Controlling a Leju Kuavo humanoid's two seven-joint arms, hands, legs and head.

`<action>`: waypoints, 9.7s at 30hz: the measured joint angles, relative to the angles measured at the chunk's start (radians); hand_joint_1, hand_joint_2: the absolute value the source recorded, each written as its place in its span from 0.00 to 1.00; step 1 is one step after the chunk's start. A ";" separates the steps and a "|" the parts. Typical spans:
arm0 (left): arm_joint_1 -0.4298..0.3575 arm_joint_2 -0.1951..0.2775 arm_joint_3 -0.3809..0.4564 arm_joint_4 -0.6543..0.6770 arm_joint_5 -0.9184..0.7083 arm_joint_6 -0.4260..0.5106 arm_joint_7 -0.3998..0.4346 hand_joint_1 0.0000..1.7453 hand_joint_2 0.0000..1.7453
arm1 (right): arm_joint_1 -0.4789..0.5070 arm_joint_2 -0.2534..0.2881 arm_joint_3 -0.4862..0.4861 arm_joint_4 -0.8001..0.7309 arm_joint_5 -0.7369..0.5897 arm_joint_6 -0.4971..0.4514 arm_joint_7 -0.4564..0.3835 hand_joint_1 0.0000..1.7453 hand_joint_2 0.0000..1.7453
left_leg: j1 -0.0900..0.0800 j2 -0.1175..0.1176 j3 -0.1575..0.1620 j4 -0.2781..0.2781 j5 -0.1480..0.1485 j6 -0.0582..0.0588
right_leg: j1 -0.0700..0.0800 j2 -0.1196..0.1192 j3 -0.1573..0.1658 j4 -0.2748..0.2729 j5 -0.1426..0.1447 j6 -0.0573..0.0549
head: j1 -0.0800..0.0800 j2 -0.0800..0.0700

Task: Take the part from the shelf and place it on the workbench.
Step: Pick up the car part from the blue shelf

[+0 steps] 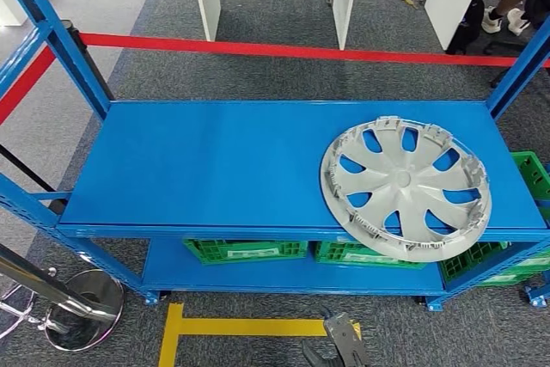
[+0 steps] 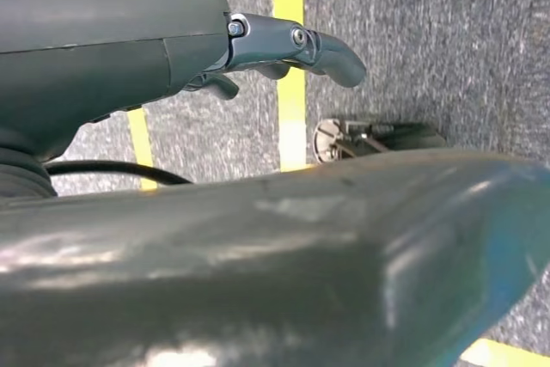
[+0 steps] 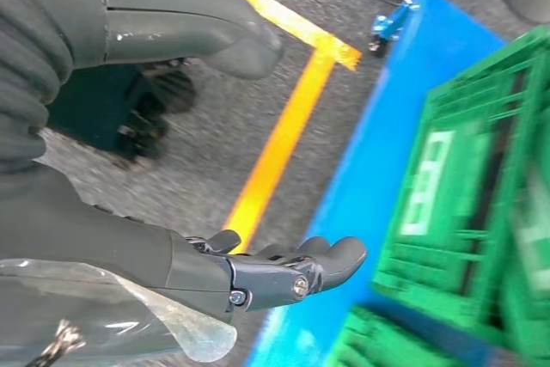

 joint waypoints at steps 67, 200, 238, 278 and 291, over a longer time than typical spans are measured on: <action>-0.079 -0.027 -0.398 0.129 0.060 0.254 -0.002 0.00 0.00 | 0.193 -0.047 -0.427 -0.706 1.828 -0.233 0.353 0.00 1.00 | 0.000 0.000 0.000 0.000 0.000 0.000 | 0.000 0.000 0.000 0.000 0.000 0.000 | 0.000 0.000; -0.077 0.017 -0.417 0.107 0.224 0.012 -0.213 0.00 0.00 | -0.030 -0.166 -0.604 -0.122 1.901 -0.237 0.475 0.00 1.00 | 0.000 0.000 -0.001 0.002 0.000 0.001 | 0.000 0.000 0.001 0.000 0.001 0.001 | 0.000 0.000; -0.072 0.014 -0.432 0.107 0.245 0.007 -0.213 0.00 0.00 | -0.065 -0.287 -0.337 -0.353 1.902 -0.238 0.806 0.00 1.00 | 0.000 0.000 0.000 0.002 0.000 0.001 | 0.000 0.000 0.001 0.000 0.001 0.001 | 0.000 0.000; -0.070 0.012 -0.433 0.107 0.252 0.006 -0.213 0.00 0.00 | -0.015 -0.187 -0.520 -0.293 1.901 -0.238 0.514 0.00 1.00 | 0.000 0.000 -0.001 0.002 0.000 0.001 | 0.000 0.000 0.001 0.000 0.001 0.001 | 0.000 0.000; -0.070 0.012 -0.433 0.106 0.254 0.006 -0.213 0.00 0.00 | -0.016 -0.180 -0.532 -0.281 1.901 -0.238 0.501 0.00 1.00 | 0.000 0.000 -0.001 0.002 0.000 0.001 | 0.000 0.000 0.001 0.000 0.001 0.001 | 0.000 0.000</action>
